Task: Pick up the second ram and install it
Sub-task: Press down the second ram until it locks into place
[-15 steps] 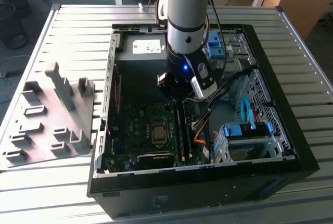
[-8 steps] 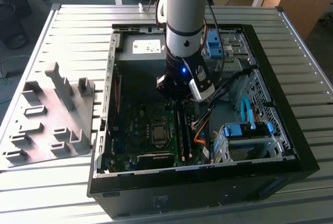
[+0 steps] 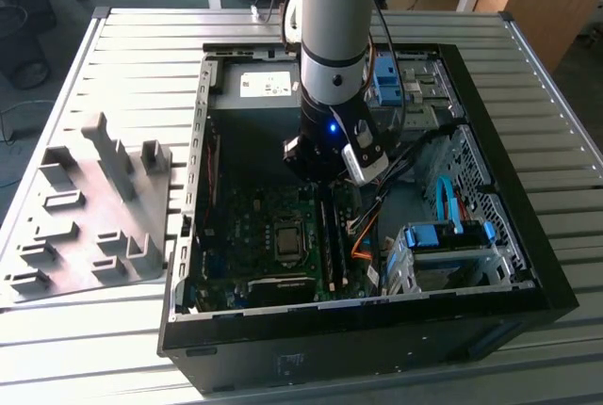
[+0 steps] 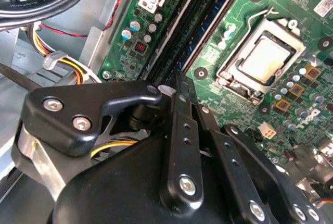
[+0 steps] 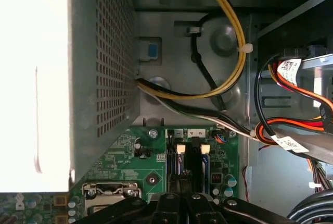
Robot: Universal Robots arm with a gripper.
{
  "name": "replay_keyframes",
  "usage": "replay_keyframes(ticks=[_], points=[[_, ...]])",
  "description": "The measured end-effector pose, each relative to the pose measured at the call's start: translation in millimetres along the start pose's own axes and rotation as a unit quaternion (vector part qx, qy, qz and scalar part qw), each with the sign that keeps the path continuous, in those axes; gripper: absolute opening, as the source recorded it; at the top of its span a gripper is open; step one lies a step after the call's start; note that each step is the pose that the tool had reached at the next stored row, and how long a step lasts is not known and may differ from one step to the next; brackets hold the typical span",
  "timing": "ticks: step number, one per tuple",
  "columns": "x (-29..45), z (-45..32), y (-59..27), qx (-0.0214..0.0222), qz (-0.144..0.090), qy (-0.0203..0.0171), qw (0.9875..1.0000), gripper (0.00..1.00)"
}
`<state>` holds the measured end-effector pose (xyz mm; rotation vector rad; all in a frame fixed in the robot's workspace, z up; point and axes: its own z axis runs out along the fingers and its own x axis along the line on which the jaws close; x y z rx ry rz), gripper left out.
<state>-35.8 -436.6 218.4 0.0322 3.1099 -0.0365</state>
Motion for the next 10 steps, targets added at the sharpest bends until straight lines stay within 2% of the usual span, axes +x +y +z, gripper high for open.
replay_keyframes(ticks=[1, 3, 5, 10], points=[[-0.2, -1.7, 0.3, -0.0010, 0.000, -0.0004, 1.0000, 0.10], [-0.3, -7.9, -0.2, 0.0000, 0.000, 0.0000, 1.0000, 0.10], [-0.4, -11.1, -1.0, 0.0000, 0.000, -0.0003, 1.0000, 0.10], [-0.7, -10.9, -18.9, 0.0002, 0.000, -0.0003, 1.0000, 0.10]])
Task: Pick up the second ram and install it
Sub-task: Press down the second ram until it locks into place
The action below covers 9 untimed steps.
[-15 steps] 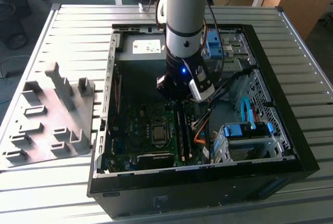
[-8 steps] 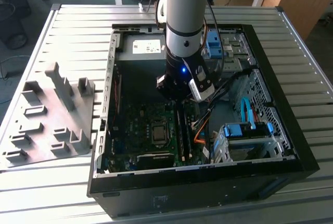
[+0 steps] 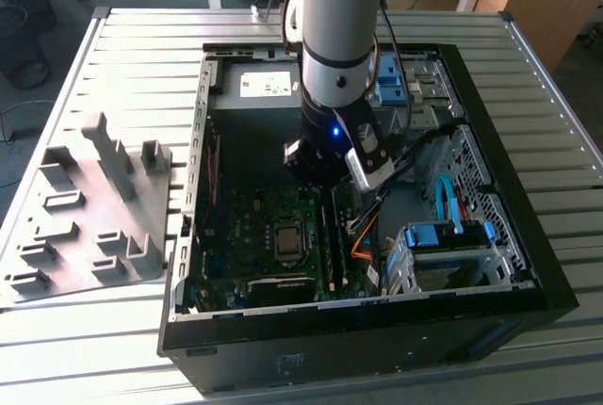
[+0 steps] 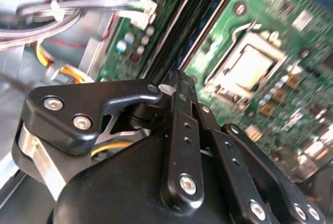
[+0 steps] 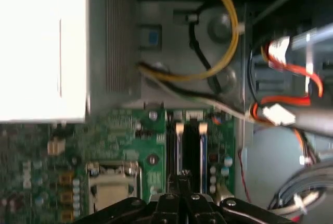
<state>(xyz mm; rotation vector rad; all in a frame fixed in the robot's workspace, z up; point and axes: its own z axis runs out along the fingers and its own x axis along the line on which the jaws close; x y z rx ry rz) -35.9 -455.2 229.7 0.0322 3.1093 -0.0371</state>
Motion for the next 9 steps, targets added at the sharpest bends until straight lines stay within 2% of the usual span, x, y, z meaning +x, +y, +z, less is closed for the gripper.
replay_keyframes(ticks=[9], points=[[-0.7, 2.6, -34.6, 0.0021, 0.000, 0.0000, 1.0000, 0.10]])
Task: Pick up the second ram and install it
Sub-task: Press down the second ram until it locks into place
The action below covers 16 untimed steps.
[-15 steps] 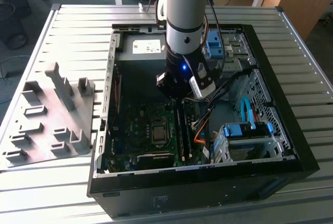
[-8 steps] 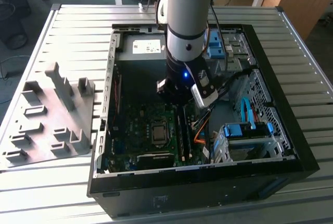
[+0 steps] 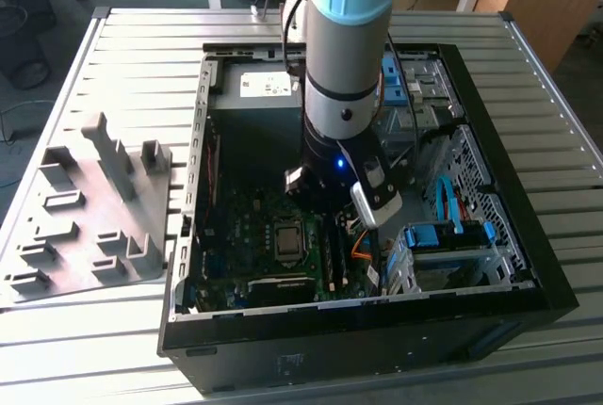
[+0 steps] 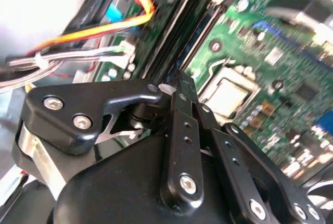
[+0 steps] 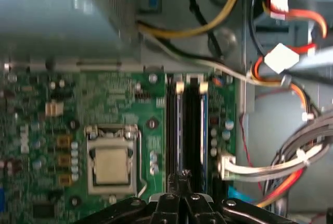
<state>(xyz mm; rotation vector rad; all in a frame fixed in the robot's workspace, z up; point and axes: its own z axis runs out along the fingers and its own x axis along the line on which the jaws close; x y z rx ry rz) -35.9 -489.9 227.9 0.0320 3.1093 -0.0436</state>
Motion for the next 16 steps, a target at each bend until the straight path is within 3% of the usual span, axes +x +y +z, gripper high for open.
replay_keyframes(ticks=[5, 9, 16], points=[[-0.3, 0.5, -15.2, 0.0046, 0.000, -0.0001, 1.0000, 0.10], [-0.3, 2.3, -17.8, 0.0109, -0.001, -0.0001, 0.9999, 0.10], [-0.1, 6.7, -18.1, 0.0112, -0.001, 0.0004, 0.9999, 0.10]])
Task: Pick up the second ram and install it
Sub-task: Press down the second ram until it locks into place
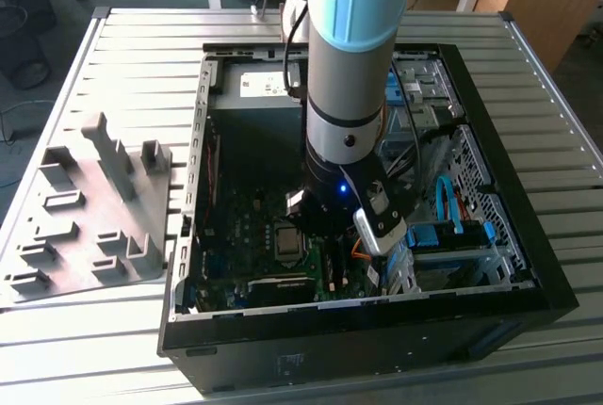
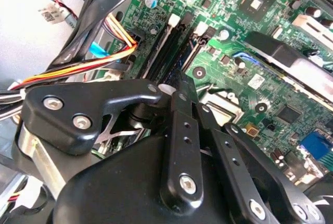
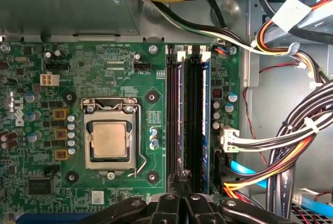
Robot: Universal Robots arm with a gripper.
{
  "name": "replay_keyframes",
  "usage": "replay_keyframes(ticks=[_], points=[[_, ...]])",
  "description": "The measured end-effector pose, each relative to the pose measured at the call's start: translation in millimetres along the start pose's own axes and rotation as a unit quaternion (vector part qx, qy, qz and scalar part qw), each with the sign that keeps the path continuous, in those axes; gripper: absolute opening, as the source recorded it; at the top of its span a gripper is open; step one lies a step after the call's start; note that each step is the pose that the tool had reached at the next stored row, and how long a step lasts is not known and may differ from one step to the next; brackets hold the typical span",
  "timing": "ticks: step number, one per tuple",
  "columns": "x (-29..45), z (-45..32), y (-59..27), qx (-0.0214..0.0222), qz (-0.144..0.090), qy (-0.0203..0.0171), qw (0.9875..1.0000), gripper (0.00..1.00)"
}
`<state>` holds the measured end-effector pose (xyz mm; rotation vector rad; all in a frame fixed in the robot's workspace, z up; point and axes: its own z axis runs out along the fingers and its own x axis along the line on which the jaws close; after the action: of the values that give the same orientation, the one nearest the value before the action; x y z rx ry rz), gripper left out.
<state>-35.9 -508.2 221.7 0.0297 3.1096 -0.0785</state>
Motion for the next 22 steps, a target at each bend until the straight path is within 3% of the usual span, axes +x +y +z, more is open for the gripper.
replay_keyframes(ticks=[11, 13, 16, 22], points=[[0.1, 4.6, 0.1, 0.0002, 0.000, 0.0002, 1.0000, 0.10], [-0.1, 1.7, 0.4, -0.0017, 0.000, -0.0005, 1.0000, 0.10], [-0.4, -9.3, -0.5, 0.0003, 0.000, -0.0001, 1.0000, 0.10], [0.1, -9.9, 22.5, 0.0008, 0.000, 0.0000, 1.0000, 0.10]])
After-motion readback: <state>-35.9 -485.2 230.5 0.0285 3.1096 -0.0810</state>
